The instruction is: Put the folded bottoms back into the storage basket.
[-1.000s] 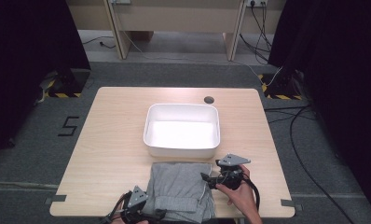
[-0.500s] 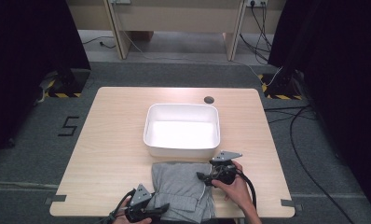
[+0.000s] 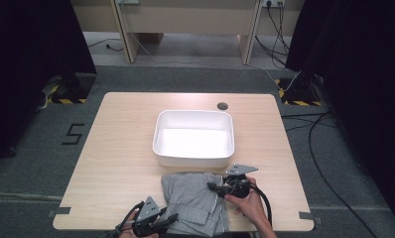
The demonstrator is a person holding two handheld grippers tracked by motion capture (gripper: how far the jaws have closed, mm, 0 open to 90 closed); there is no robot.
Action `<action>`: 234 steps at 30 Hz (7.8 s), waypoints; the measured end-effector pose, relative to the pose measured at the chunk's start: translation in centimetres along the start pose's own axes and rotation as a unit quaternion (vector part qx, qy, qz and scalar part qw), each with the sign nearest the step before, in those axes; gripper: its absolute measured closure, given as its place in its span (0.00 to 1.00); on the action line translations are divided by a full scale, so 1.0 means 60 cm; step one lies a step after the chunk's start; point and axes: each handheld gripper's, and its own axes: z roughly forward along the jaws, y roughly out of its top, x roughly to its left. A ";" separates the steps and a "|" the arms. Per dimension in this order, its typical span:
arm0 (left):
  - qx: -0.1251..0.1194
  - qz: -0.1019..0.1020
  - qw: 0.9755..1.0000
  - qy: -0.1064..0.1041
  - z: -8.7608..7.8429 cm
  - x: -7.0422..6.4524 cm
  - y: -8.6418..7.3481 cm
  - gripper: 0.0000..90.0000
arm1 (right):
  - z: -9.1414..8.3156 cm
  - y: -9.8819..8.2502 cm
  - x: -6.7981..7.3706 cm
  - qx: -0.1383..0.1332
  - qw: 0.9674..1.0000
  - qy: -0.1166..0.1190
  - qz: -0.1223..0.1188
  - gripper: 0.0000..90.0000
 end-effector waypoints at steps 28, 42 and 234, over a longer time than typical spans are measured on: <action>-0.081 0.042 0.995 -0.044 -0.096 -0.034 0.095 0.78 | -0.126 0.080 0.078 -0.142 0.988 -0.002 -0.061 0.79; -0.100 0.050 0.992 -0.055 -0.121 -0.003 0.181 0.78 | -0.166 0.170 0.066 -0.172 0.982 0.000 -0.077 0.79; -0.068 -0.011 0.998 -0.004 -0.037 0.096 0.171 0.20 | -0.086 0.131 0.013 -0.098 0.991 -0.073 -0.054 0.39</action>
